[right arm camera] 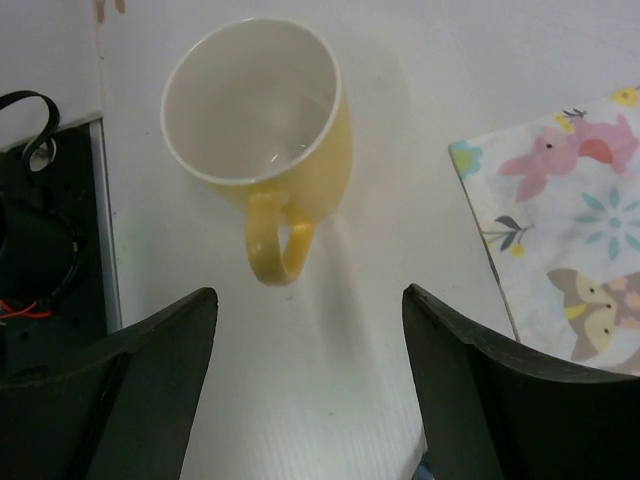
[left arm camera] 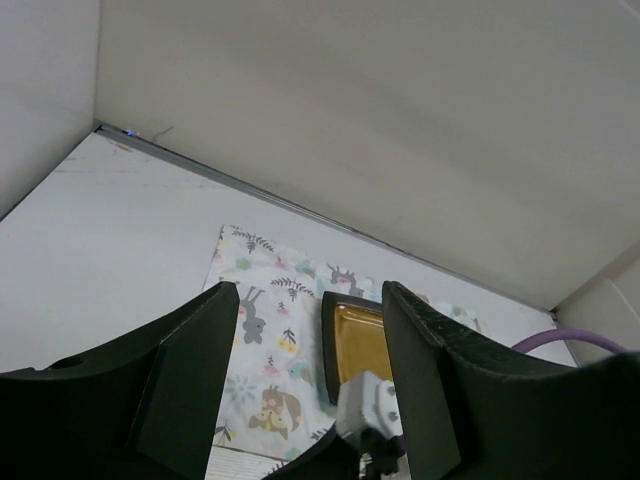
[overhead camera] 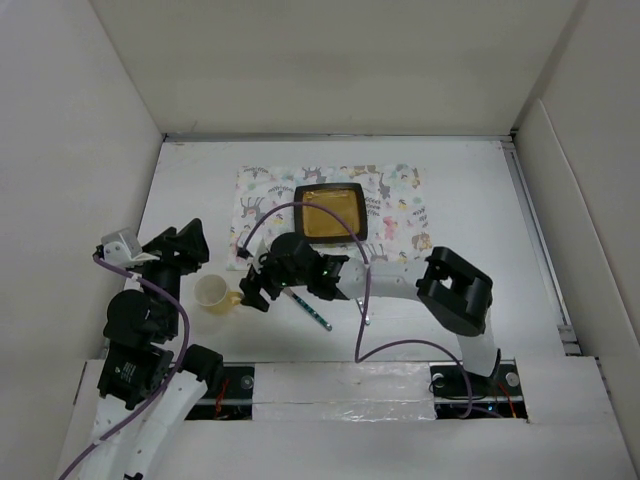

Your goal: Set the dinner table for one person

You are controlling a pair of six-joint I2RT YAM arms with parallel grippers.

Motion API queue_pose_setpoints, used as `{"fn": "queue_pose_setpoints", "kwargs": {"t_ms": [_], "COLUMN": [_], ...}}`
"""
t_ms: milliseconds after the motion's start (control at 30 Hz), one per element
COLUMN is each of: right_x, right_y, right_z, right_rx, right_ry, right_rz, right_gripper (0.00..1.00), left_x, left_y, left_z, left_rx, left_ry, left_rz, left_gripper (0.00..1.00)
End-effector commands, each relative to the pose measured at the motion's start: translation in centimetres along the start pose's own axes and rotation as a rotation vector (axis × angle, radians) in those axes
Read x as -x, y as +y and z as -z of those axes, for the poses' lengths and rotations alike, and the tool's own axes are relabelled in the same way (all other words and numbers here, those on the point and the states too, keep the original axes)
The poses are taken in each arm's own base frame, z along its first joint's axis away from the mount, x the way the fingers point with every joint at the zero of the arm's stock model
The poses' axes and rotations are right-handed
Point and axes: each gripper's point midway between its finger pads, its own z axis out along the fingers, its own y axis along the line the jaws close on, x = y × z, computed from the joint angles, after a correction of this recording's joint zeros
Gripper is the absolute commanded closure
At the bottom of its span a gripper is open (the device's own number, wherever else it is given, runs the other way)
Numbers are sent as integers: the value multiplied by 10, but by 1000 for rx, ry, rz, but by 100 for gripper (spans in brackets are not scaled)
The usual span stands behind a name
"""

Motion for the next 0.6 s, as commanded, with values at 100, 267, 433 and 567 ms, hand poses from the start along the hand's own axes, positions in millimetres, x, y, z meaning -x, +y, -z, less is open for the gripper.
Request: {"fn": "queue_pose_setpoints", "kwargs": {"t_ms": [100, 267, 433, 567], "right_x": [13, 2, 6, 8], "right_y": [22, 38, 34, 27], "right_z": [-25, -44, -57, -61], "right_rx": [67, 92, 48, 3], "right_ry": [-3, 24, 13, 3], "right_rz": [84, 77, 65, 21], "right_gripper": [22, 28, 35, 52], "left_x": [8, 10, 7, 9], "left_y": [0, -1, -3, -4], "left_z": [-4, -3, -3, -1], "left_rx": [14, 7, -6, -19], "left_ry": [-36, -42, -30, -37], "left_rz": [8, 11, 8, 14], "left_gripper": [43, 43, 43, 43]}}
